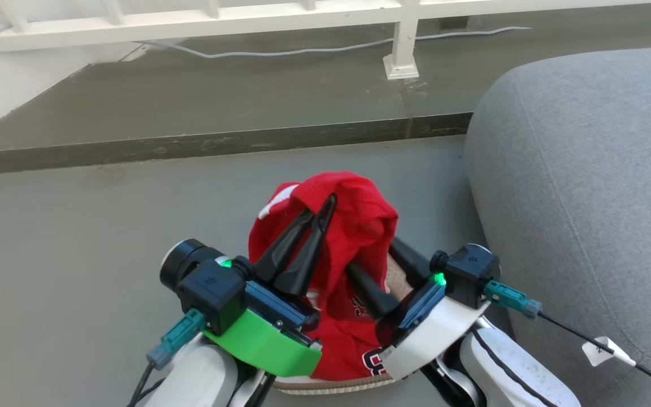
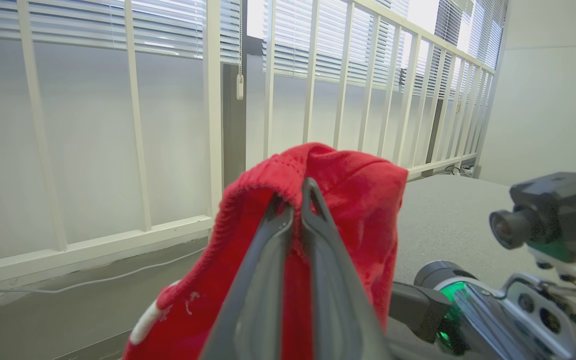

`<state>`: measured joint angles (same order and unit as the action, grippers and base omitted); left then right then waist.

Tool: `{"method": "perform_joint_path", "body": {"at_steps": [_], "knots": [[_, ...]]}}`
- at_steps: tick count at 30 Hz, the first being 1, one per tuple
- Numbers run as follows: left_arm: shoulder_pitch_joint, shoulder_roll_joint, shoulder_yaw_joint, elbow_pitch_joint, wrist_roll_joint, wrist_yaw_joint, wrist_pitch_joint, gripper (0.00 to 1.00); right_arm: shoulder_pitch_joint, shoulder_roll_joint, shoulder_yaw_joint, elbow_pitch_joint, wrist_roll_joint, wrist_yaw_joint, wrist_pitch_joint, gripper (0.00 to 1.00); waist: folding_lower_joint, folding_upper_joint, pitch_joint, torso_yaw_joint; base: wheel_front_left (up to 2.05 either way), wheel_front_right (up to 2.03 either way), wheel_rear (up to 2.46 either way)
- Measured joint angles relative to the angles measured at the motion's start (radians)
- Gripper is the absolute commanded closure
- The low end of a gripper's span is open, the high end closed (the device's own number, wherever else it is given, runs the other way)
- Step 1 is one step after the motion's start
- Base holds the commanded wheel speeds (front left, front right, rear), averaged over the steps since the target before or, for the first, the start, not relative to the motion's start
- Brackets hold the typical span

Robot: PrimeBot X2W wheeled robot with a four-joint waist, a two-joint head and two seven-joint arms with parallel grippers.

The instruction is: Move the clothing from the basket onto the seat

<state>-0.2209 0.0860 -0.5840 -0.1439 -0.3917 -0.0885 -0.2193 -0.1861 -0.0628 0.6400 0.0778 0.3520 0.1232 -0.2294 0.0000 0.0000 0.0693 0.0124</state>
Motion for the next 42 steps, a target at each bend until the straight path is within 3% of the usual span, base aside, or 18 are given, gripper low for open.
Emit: {"method": "perform_joint_path", "body": {"at_steps": [11, 12, 14, 15, 32, 42], "knots": [[0.0, -0.001, -0.006, 0.001, 0.0, -0.001, 0.009, 1.0, -0.039, 0.0, 0.02, 0.037, 0.027, 0.0, 0.0, 1.0, 0.0, 0.0, 0.004, 0.017, 0.0, 0.0, 0.0], [0.0, -0.001, -0.006, 0.001, 0.0, -0.001, 0.009, 0.89, -0.04, 0.0, 0.021, 0.04, 0.03, 0.0, -0.002, 1.0, 0.0, 0.0, 0.004, 0.016, 0.0, 0.0, 0.0], [0.0, -0.001, -0.004, 0.001, 0.0, -0.001, 0.009, 0.46, -0.045, 0.0, 0.022, 0.046, 0.031, 0.0, -0.005, 1.0, 0.0, 0.0, 0.004, 0.014, 0.0, 0.0, 0.0], [0.0, -0.001, -0.004, 0.001, 0.0, -0.001, 0.009, 0.0, -0.05, 0.0, 0.022, 0.049, 0.036, 0.0, -0.008, 1.0, 0.0, 0.0, 0.004, 0.013, 0.0, 0.0, 0.0], [0.0, 0.033, -0.034, 0.03, 0.018, -0.001, 0.057, 0.0, -0.109, -0.026, -0.109, 0.096, 0.064, -0.002, -0.014, 1.0, 0.0, 0.0, 0.022, -0.028, 0.0, 0.0, 0.0], [0.001, 0.07, -0.079, 0.059, 0.054, -0.01, 0.096, 0.0, -0.119, -0.044, -0.212, 0.144, 0.079, -0.041, -0.021, 1.0, 0.0, 0.0, 0.041, -0.078, 0.0, 0.0, 0.0]]}}
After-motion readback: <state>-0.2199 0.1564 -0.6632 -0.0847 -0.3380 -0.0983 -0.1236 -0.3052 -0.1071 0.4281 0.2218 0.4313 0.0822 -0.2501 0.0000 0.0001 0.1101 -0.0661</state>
